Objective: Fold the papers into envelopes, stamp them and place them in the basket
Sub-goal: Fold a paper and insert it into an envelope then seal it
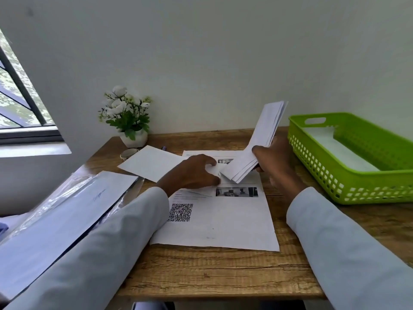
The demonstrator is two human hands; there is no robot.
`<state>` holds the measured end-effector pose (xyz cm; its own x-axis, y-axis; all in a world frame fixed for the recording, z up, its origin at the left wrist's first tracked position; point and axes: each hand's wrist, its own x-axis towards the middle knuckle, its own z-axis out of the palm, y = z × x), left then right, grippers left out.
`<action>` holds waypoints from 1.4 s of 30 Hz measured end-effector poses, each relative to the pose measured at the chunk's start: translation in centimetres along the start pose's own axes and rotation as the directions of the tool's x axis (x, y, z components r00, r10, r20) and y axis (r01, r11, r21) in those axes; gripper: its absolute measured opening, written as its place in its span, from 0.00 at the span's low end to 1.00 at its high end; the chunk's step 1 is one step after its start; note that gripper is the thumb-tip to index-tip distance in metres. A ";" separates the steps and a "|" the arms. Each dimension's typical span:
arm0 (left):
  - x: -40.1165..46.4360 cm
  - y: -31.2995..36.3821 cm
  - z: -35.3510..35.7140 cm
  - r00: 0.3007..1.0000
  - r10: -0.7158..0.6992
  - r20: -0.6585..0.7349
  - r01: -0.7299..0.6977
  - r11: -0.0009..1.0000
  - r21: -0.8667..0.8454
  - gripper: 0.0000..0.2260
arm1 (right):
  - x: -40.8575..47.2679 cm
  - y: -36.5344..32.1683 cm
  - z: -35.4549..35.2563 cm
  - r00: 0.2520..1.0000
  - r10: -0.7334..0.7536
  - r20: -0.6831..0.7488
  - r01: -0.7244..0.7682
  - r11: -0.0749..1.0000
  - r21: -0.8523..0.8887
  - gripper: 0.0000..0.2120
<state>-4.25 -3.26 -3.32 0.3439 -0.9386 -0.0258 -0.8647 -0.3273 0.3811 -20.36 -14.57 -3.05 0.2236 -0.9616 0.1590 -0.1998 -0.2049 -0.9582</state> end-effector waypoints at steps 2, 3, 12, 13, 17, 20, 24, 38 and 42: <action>0.0 -0.1 0.0 1.000 0.000 0.013 0.000 1.000 0.005 0.25 | 0.1 -0.1 -0.2 1.000 0.005 -0.010 -0.005 1.000 -0.007 0.13; -0.1 -0.1 0.2 1.000 0.003 0.013 -0.003 1.000 0.007 0.24 | 0.1 -0.1 -0.3 1.000 0.006 -0.014 -0.006 1.000 -0.011 0.14; -0.1 -1.1 1.7 0.987 -0.013 -0.163 -0.008 0.992 -0.127 0.13 | 0.4 -0.2 -0.5 0.999 0.017 -0.052 -0.016 1.000 0.018 0.14; -0.1 -1.1 1.7 0.987 -0.015 -0.157 -0.008 0.990 -0.142 0.13 | 0.4 -0.3 -0.5 0.999 0.018 -0.051 -0.016 0.999 0.031 0.15; -0.2 -0.7 1.7 0.990 -0.051 -0.129 0.032 0.989 -0.146 0.23 | 0.3 -0.4 -0.6 0.998 0.030 -0.050 -0.025 0.995 0.092 0.14; -0.3 -0.5 1.8 0.990 -0.073 -0.118 0.056 0.989 -0.139 0.25 | 0.2 -0.4 -0.6 0.998 0.029 -0.051 -0.022 0.992 0.127 0.13; -0.1 -0.1 1.3 0.992 -0.070 -0.106 0.060 0.993 -0.097 0.25 | -0.1 -0.2 -0.3 0.999 0.007 -0.041 -0.005 0.998 0.068 0.12; -1.0 2.1 0.0 0.998 -0.050 -0.040 0.056 0.982 0.178 0.29 | 0.4 0.1 -0.2 1.000 -0.005 -0.014 0.005 1.000 -0.011 0.12; -1.2 2.2 0.6 0.989 -0.050 -0.136 0.074 0.982 0.174 0.27 | 0.2 0.1 -0.3 1.000 -0.004 -0.005 0.004 1.000 -0.015 0.13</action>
<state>-6.81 -2.90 -3.01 0.4335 -0.8975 0.0815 -0.8875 -0.4095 0.2114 -20.67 -14.83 -3.06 0.2197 -0.9617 0.1640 -0.2131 -0.2113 -0.9539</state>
